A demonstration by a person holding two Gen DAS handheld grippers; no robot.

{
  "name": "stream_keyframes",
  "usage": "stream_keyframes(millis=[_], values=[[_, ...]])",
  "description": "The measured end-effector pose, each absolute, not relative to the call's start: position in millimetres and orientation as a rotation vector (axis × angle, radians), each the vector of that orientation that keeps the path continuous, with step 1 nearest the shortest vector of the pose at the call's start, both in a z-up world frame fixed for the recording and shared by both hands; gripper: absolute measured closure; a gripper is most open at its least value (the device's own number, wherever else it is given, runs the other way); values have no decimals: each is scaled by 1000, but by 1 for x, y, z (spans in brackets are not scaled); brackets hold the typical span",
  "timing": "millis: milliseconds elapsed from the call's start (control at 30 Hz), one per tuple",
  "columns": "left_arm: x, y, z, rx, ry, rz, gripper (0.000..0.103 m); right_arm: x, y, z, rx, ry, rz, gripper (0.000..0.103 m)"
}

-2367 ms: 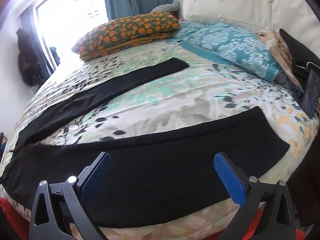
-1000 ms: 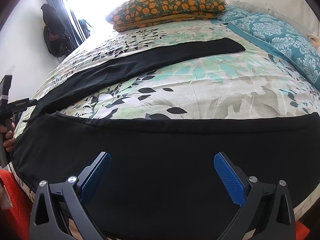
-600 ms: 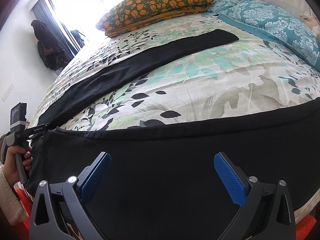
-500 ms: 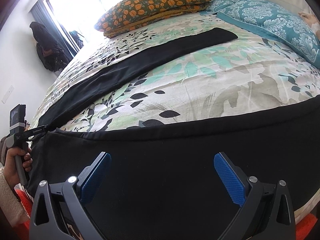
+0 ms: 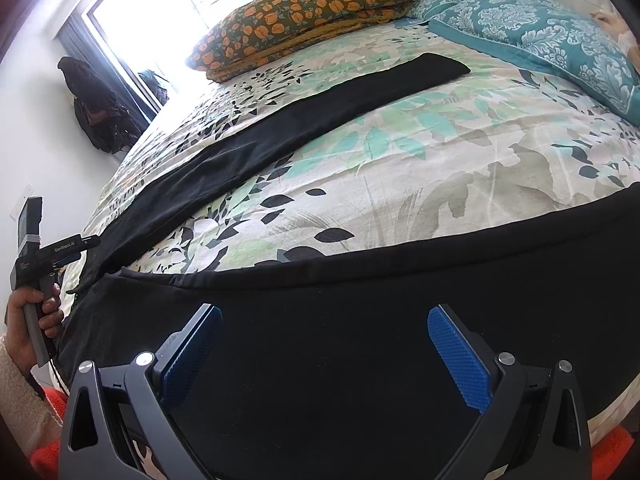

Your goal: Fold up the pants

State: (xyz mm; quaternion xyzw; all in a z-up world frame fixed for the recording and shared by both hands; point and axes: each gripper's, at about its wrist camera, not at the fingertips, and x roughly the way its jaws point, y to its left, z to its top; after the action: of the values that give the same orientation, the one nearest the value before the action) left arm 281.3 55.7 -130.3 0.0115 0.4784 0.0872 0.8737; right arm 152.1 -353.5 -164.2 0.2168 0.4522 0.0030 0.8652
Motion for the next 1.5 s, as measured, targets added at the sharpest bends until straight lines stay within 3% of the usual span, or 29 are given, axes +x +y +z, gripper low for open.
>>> stream_keyframes(millis=[200,333,567,867,900,933,967,1033,1167,1300,1467,1500], values=[[308,74,-179,14,1073,264,22,230,-429,-134,406,908,-37,1],[301,88,-200,-23,1012,249,10,306,-503,-132,380,919,-120,1],[293,85,-210,-6,906,250,8,447,-589,-184,346,1124,-275,1],[296,85,-215,-3,875,252,5,551,-597,-231,271,1139,-347,2],[296,85,-216,-2,874,252,5,554,-595,-233,271,1140,-321,14],[296,84,-216,-1,872,253,5,555,-593,-232,280,1135,-294,34],[296,84,-216,-2,872,253,5,553,-590,-230,282,1133,-290,83],[296,84,-216,-1,872,253,5,538,-581,-213,283,1085,-265,96],[296,84,-215,3,874,256,5,466,-532,-152,221,986,-116,97],[297,82,-214,19,881,266,5,335,-476,-106,180,940,-2,97],[299,78,-210,53,902,286,5,146,-451,-117,297,940,-118,96],[301,78,-209,51,918,288,5,118,-453,-130,346,966,-175,89]])
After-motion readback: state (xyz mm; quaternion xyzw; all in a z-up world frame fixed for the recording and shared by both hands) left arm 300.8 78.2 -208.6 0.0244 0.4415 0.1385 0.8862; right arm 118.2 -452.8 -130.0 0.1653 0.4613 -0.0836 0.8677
